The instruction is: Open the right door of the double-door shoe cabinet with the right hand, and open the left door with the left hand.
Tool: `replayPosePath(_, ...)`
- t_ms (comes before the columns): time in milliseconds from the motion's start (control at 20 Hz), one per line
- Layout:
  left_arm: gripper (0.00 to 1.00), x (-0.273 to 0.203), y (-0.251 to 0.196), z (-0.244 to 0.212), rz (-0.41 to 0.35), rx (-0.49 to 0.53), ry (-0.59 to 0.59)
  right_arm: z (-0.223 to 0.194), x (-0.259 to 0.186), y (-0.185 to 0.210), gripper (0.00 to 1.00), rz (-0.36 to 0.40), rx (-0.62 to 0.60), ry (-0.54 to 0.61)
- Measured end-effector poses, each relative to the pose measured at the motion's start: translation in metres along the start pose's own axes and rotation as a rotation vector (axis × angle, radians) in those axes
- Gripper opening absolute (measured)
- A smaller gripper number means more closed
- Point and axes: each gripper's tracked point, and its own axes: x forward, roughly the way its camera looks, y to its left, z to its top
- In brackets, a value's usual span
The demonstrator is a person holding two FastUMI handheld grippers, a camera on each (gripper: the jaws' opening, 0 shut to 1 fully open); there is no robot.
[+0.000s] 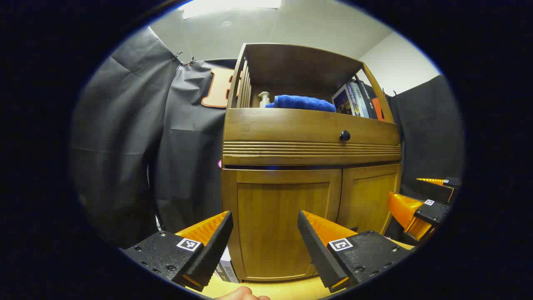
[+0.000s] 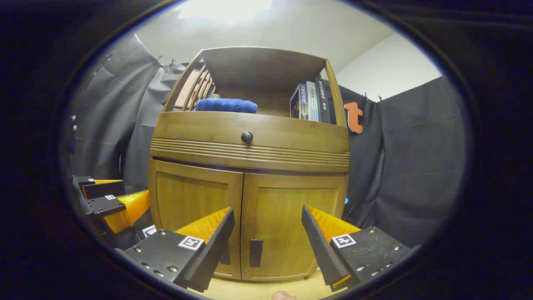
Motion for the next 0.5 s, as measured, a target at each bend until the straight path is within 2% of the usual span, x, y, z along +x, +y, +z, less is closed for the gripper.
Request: replayPosePath(500,0.92,-0.012,-0.016,0.01,-0.036,-0.021,-0.027,-0.008,-0.012,-0.015,0.95,-0.028,0.004,0.023)
